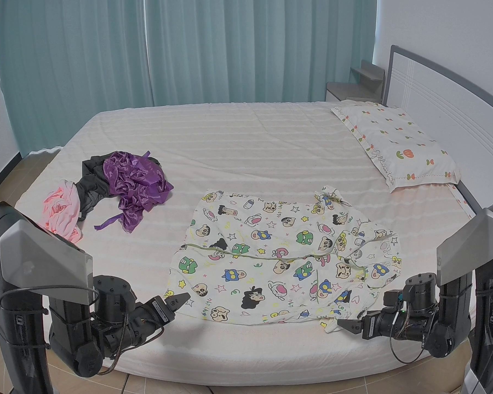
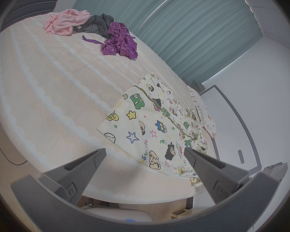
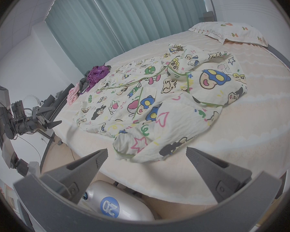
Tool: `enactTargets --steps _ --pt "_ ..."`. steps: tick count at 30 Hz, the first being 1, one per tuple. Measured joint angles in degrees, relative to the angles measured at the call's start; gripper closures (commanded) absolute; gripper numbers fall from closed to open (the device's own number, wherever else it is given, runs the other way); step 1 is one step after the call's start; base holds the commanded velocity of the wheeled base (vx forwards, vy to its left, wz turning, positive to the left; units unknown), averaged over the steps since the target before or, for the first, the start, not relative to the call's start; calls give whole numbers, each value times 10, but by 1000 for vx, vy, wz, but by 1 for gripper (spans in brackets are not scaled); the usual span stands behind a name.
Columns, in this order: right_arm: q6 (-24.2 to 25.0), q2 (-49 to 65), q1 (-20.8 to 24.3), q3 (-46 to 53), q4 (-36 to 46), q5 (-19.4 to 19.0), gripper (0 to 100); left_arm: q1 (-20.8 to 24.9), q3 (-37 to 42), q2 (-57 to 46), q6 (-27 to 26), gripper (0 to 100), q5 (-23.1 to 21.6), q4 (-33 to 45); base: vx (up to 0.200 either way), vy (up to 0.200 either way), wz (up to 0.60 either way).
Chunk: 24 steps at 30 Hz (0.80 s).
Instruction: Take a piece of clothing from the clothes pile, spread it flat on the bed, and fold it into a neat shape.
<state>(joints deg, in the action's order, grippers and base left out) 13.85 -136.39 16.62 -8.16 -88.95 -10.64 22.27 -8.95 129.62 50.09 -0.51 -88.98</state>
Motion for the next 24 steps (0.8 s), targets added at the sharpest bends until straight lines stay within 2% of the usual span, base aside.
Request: enactTargets --steps 10,21,22,24 --pt "-4 52 55 -1 0 40 0 0 0 1 0 0 0 0 0 0 0" --pt "-18 24 93 -7 0 43 0 0 0 1 0 0 0 0 0 0 0" --pt "-20 19 93 -9 0 43 100 0 0 1 0 0 0 0 0 0 0" --pt "-21 13 94 -14 0 44 100 0 0 1 0 0 0 0 0 0 0"
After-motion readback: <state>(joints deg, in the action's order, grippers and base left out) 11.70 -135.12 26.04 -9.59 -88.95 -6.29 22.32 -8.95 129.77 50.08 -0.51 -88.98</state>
